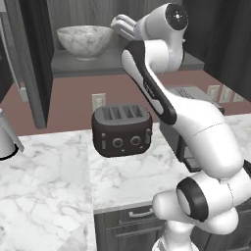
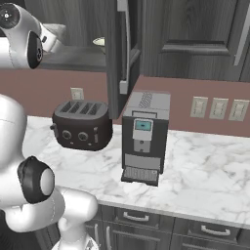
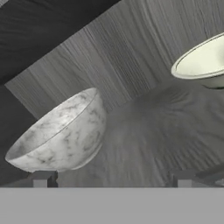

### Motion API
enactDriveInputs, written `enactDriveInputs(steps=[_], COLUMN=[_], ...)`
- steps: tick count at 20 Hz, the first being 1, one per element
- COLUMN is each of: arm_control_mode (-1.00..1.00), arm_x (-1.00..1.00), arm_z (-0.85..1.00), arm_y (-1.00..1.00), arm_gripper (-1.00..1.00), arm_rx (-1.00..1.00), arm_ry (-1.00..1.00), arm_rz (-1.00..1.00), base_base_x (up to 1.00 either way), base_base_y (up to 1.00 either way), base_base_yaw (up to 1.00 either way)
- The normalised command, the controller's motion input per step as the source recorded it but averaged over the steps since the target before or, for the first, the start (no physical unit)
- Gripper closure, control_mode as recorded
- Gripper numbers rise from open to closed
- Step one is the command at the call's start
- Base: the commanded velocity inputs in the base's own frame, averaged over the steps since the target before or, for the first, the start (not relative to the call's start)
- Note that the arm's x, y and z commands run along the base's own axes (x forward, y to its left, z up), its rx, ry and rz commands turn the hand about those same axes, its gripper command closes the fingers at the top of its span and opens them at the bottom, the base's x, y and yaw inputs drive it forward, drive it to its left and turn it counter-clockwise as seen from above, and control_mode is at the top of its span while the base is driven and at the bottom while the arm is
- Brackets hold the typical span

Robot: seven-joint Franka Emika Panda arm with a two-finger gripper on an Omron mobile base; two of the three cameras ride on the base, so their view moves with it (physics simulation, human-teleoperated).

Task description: Take the smaller bowl and place it next to the appetizer plate on the dining counter , and place the larger bowl next to the plate with cooked food.

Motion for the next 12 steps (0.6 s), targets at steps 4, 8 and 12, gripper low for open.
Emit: enactDriveInputs(steps=[4, 8, 12], arm_control_mode=[-1.0, -1.0, -1.0], arm_x=[0.24, 0.25, 0.24], arm_z=[0.0, 0.02, 0.17], arm_y=[0.3, 0.29, 0.2], arm_gripper=[-1.0, -1.0, -1.0], arm_rx=[0.11, 0.04, 0.0], arm_ry=[-0.01, 0.0, 0.04], arm_rz=[0.0, 0.0, 0.01], base_base_x=[0.0, 0.0, 0.0], base_base_y=[0.0, 0.0, 0.0], base_base_yaw=[0.0, 0.0, 0.0])
